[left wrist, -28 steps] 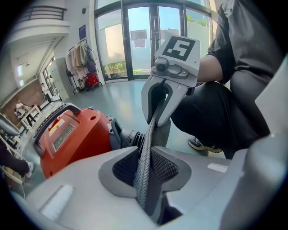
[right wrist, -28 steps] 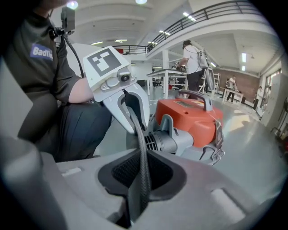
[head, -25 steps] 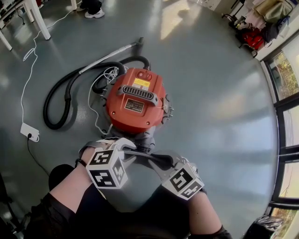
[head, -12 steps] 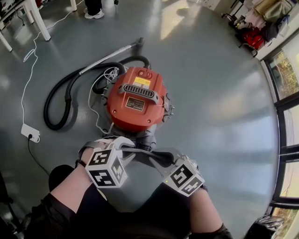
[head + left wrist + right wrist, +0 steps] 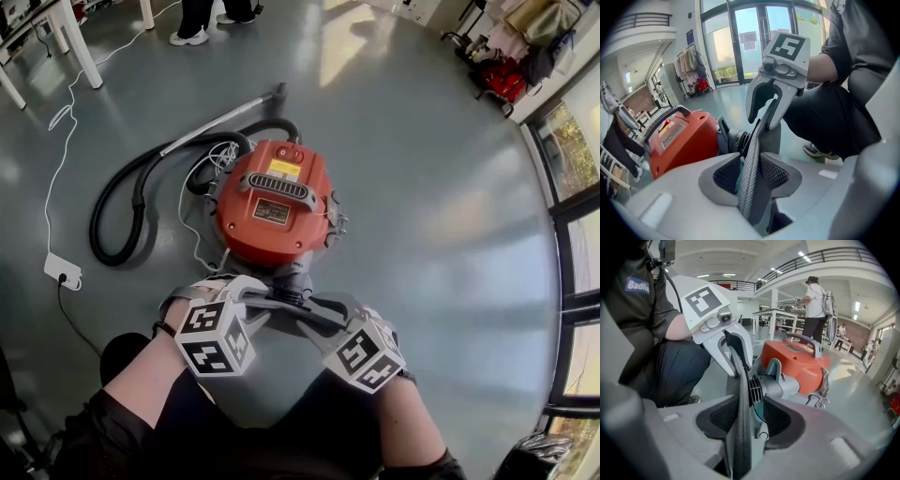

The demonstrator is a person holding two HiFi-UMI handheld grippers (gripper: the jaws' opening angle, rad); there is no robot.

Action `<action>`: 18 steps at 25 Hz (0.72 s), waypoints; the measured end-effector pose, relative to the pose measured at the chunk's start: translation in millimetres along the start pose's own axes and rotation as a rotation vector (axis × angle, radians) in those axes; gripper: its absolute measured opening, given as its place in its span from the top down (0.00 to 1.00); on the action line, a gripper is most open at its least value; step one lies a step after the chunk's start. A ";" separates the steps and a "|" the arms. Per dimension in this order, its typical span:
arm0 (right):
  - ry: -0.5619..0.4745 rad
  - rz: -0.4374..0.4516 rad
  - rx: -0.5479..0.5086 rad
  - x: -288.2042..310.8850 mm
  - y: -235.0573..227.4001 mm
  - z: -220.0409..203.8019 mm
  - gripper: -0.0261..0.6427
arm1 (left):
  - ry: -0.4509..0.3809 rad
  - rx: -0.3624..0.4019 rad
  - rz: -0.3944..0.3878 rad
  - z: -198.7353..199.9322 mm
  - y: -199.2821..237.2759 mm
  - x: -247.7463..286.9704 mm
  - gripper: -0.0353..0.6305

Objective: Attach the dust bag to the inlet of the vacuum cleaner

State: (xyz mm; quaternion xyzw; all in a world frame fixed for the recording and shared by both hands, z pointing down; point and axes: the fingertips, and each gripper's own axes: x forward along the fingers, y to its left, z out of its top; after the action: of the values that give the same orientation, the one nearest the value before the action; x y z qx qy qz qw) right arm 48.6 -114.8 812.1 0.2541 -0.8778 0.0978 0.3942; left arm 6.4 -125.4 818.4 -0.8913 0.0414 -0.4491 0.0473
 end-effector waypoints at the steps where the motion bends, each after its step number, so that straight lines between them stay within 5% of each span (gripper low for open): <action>1: 0.001 -0.002 0.003 -0.3 0.2 -1.5 0.72 | -0.001 0.001 -0.001 -0.9 -1.4 -0.5 0.72; 18: -0.014 0.003 -0.007 -14.9 11.1 -0.2 0.66 | -0.019 0.035 -0.039 7.0 -12.4 -7.4 0.61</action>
State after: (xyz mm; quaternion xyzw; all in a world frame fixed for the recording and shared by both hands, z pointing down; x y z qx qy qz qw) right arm 51.3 -99.8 801.5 0.2522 -0.8812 0.0938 0.3888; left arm 8.1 -111.9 809.9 -0.8951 0.0157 -0.4422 0.0545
